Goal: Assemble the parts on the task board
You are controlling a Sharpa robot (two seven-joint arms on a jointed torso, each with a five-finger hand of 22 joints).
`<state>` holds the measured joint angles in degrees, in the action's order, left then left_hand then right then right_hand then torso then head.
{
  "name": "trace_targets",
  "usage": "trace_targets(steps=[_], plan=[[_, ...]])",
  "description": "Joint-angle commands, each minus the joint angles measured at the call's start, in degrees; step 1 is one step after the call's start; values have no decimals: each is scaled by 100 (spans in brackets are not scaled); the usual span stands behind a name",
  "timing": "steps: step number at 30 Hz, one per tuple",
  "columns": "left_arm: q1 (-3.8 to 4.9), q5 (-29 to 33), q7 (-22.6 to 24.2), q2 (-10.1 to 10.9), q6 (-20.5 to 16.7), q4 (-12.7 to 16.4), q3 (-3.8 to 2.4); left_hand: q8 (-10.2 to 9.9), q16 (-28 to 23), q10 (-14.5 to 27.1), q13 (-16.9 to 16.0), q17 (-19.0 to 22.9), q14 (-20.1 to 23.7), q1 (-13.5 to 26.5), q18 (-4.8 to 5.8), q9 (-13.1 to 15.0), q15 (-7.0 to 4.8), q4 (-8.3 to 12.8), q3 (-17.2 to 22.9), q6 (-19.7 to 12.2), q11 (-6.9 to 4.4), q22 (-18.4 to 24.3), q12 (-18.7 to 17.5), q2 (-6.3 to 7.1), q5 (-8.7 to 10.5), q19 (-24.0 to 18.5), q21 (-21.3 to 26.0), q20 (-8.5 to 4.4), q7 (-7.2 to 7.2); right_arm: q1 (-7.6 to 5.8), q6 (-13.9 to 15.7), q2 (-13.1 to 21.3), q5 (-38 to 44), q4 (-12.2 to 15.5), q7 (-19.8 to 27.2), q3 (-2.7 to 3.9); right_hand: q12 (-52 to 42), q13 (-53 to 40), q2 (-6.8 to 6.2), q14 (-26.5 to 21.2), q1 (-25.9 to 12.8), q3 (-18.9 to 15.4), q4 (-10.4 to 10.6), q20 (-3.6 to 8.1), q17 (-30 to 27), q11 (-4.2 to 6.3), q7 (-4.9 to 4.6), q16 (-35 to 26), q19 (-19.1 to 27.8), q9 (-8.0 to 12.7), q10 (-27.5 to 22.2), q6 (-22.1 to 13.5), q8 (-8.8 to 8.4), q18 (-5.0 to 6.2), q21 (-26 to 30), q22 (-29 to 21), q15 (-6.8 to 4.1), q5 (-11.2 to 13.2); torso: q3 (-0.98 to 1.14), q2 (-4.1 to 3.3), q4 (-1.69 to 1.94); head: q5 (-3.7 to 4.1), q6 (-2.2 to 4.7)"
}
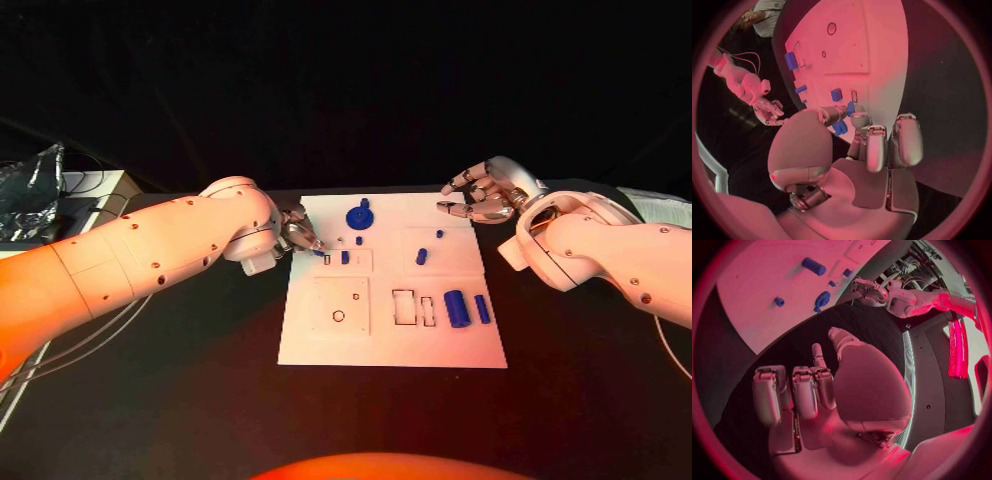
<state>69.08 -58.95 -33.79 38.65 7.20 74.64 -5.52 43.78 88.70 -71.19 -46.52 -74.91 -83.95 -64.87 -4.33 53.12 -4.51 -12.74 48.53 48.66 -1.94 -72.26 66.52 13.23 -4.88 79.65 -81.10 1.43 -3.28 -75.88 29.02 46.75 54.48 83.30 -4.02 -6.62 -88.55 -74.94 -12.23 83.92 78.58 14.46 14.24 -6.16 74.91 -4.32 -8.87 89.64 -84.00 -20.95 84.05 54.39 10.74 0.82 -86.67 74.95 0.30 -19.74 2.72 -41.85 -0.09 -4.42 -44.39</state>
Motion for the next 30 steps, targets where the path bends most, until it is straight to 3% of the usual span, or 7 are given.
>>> trace_targets(steps=[1,10,23,30], plan=[[-16,-140,-59,-26,-132,51,47,32,23,-38,-7,-1301,-541,20,39,629,-52,802,840,157,-9,-7,39,-39,-46,48,-25,9,135,3,-88,-2,72,3,47,2,19,-1339,-11,584,-62,4,26,31,1413,16,1,2,-432,-7,424,-58,21,12,26,1258,-34,28,-7,-10,11,12,-24],[-66,-313,-60,-139,-220,55,140,38,23,-45,-13,-1302,-541,38,40,636,-56,808,854,159,-12,-11,43,-35,-61,52,-27,6,138,4,-94,-5,72,9,51,2,21,-1337,-9,584,-63,3,32,31,1415,17,1,2,-432,-10,422,-61,23,11,26,1259,-34,26,-1,-10,-5,12,-49],[-74,-514,-60,-213,-164,22,142,41,23,-41,1,-1302,-541,48,41,640,-57,812,861,160,-13,-13,36,-34,-67,54,-28,4,139,4,-102,9,74,16,47,2,21,-1337,-9,584,-63,3,32,31,1415,17,1,2,-432,-10,422,-61,23,11,26,1259,-34,26,0,-5,7,21,-85],[-74,-603,-69,-231,95,18,152,44,32,-40,4,-1320,-547,53,41,645,-59,826,870,158,-16,-12,34,-24,-71,53,-28,1,142,4,-123,19,75,16,40,2,21,-1337,-9,584,-63,3,32,31,1415,17,1,2,-432,-10,422,-61,23,11,26,1259,-34,26,3,1,3,20,-108]])
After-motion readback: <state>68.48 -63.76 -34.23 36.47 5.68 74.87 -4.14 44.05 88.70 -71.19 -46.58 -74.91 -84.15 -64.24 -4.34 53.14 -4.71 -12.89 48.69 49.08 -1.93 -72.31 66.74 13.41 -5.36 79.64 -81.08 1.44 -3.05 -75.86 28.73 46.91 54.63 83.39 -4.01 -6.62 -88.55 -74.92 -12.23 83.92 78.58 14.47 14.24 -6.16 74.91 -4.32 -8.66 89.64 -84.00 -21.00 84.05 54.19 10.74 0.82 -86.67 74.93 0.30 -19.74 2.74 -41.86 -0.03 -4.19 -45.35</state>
